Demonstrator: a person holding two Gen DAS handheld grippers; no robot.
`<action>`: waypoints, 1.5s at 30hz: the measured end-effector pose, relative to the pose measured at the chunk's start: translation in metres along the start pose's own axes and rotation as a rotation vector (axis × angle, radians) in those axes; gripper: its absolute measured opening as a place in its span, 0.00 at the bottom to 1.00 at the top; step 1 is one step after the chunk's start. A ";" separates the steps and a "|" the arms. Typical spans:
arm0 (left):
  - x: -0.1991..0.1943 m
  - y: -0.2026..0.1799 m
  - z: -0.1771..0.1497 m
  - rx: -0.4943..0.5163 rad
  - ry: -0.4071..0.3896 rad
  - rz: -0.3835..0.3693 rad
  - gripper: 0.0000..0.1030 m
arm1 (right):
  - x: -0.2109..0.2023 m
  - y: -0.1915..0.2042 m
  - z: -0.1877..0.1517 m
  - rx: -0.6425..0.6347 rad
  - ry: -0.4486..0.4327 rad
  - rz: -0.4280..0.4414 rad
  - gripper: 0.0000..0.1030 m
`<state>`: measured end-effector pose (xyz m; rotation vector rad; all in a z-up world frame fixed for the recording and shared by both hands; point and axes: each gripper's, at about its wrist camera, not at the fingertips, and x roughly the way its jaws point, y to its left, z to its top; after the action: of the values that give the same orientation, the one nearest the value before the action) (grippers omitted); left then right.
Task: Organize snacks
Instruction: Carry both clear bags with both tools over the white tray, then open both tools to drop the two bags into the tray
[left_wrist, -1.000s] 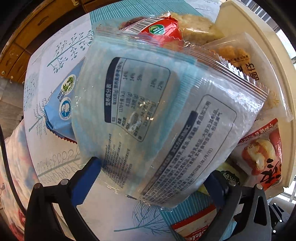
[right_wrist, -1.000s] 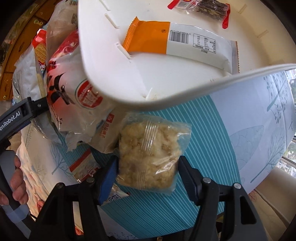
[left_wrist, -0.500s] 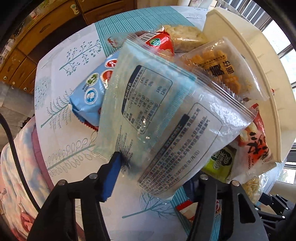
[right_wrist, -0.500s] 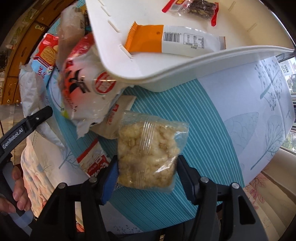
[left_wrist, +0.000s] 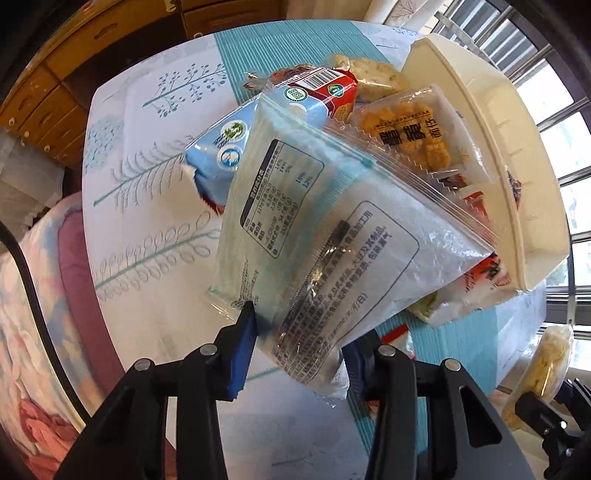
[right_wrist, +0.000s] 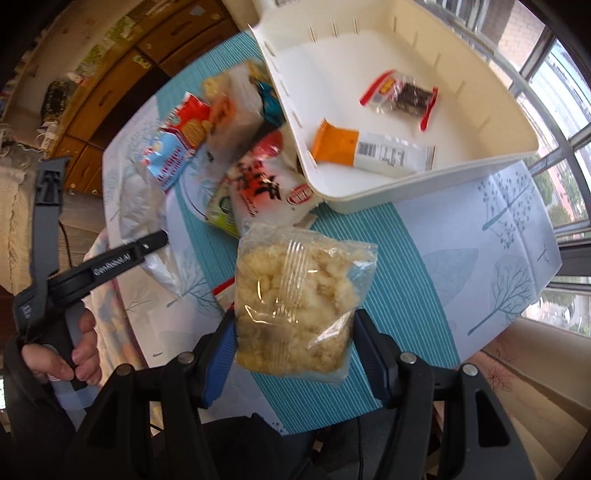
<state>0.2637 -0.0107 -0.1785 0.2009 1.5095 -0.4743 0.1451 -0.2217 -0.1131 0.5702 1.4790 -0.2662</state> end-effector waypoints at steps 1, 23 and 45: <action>-0.005 0.000 -0.004 -0.006 -0.005 0.001 0.40 | -0.006 0.001 0.000 -0.013 -0.016 0.005 0.60; -0.133 -0.139 0.003 -0.083 -0.250 -0.116 0.40 | -0.100 -0.055 0.058 -0.278 -0.376 0.014 0.60; -0.144 -0.217 0.046 -0.102 -0.445 -0.203 0.82 | -0.117 -0.106 0.116 -0.365 -0.463 0.067 0.80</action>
<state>0.2159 -0.1980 0.0018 -0.1347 1.1165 -0.5604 0.1801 -0.3907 -0.0202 0.2393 1.0231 -0.0633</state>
